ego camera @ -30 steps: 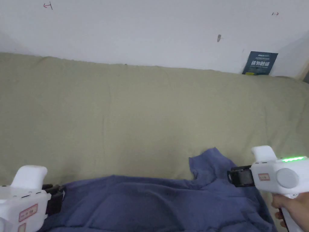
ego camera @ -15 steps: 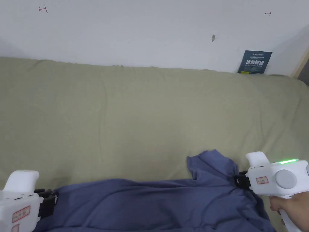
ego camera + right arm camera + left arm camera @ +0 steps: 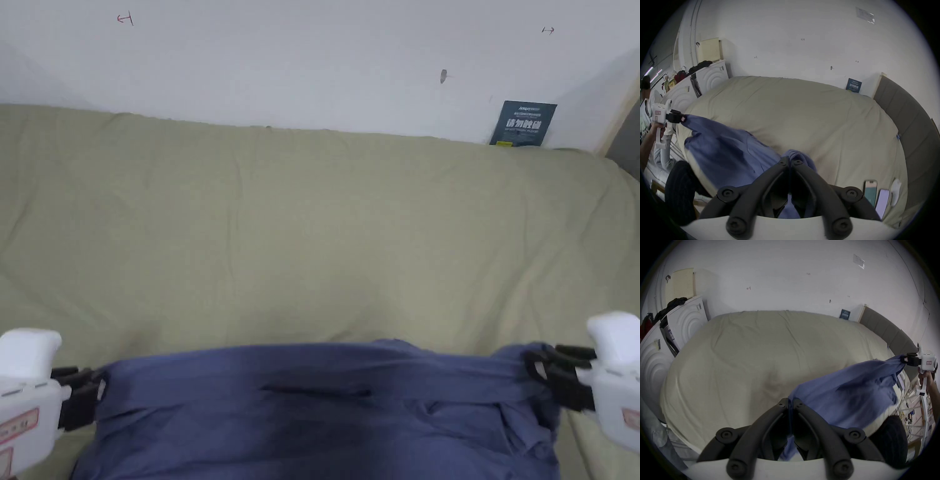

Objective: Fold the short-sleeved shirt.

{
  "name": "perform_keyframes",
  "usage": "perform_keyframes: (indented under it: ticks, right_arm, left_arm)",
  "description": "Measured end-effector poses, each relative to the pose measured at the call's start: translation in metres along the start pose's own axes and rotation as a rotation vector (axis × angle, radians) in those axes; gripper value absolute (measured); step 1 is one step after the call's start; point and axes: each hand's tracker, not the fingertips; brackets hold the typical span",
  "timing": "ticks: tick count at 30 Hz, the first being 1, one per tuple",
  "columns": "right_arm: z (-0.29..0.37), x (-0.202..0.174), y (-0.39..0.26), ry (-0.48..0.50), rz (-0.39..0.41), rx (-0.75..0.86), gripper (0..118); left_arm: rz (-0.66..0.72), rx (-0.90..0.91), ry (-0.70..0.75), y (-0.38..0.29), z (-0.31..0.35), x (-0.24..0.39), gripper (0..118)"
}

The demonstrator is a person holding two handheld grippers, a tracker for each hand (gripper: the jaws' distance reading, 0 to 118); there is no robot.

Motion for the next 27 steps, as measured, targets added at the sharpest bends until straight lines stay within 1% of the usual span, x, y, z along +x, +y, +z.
perform_keyframes:
  ticks: [2,3,5,6,8,10,11,12,14,15,16,17,18,20,21,22,23,24,25,26,27]
  right_arm:
    - [0.005,-0.008,-0.041,-0.031,0.017,-0.059,3]
    - [0.005,-0.012,-0.061,-0.036,0.004,-0.086,2]
    - [-0.001,-0.018,-0.090,-0.009,-0.055,-0.158,2]
    - [-0.006,-0.020,-0.101,-0.018,-0.080,-0.178,2]
    - [-0.010,-0.022,-0.114,-0.040,-0.109,-0.159,2]
    - [-0.012,-0.019,-0.112,-0.062,-0.155,-0.116,3]
    - [-0.008,-0.018,-0.111,-0.060,-0.174,-0.088,4]
    - [-0.001,-0.018,-0.107,-0.073,-0.194,-0.060,22]
    - [0.012,-0.021,-0.099,-0.095,-0.215,-0.030,96]
    - [0.025,-0.026,-0.095,-0.100,-0.218,0.009,118]
    - [0.043,-0.034,-0.093,-0.093,-0.216,0.083,118]
    - [0.054,-0.042,-0.090,-0.080,-0.204,0.144,118]
    - [0.065,-0.051,-0.087,-0.087,-0.204,0.164,118]
    - [0.084,-0.070,-0.083,-0.078,-0.214,0.215,118]
    - [0.088,-0.076,-0.082,-0.055,-0.234,0.240,117]
    - [0.094,-0.082,-0.081,-0.023,-0.259,0.259,106]
    - [0.099,-0.089,-0.080,0.014,-0.281,0.277,79]
    - [0.103,-0.097,-0.079,0.012,-0.292,0.297,17]
    - [0.104,-0.105,-0.074,-0.016,-0.283,0.298,0]
    - [0.103,-0.114,-0.072,-0.048,-0.256,0.317,0]
    - [0.104,-0.119,-0.070,-0.033,-0.253,0.312,0]
  left_arm:
    - [-0.012,-0.072,-0.001,-0.028,-0.003,0.000,1]
    - [0.000,-0.100,-0.008,-0.040,-0.010,-0.002,1]
    - [-0.011,-0.114,0.004,-0.057,-0.021,0.000,1]
    - [-0.010,-0.119,0.015,-0.061,-0.026,0.001,1]
    - [0.007,-0.122,0.016,-0.067,-0.036,0.001,1]
    - [0.012,-0.107,0.031,-0.067,-0.039,0.001,1]
    - [0.015,-0.098,0.032,-0.066,-0.038,0.001,5]
    - [0.034,-0.071,0.031,-0.065,-0.032,0.002,26]
    - [0.066,-0.002,0.033,-0.063,-0.012,0.002,105]
    - [0.070,0.049,0.013,-0.065,0.005,0.003,118]
    - [0.095,0.132,0.048,-0.060,0.023,0.001,116]
    - [0.069,0.211,0.039,-0.059,0.036,0.003,118]
    - [0.098,0.212,0.042,-0.060,0.044,0.003,118]
    - [0.140,0.274,0.075,-0.085,0.069,0.008,118]
    - [0.163,0.287,0.081,-0.090,0.074,0.007,118]
    - [0.193,0.295,0.072,-0.095,0.075,0.004,117]
    - [0.231,0.286,0.058,-0.094,0.083,-0.006,112]
    - [0.264,0.277,0.041,-0.095,0.083,-0.011,84]
    - [0.288,0.258,0.015,-0.096,0.078,-0.016,35]
    - [0.314,0.208,-0.045,-0.096,0.069,-0.024,0]
    - [0.350,0.173,-0.078,-0.096,0.061,-0.032,0]
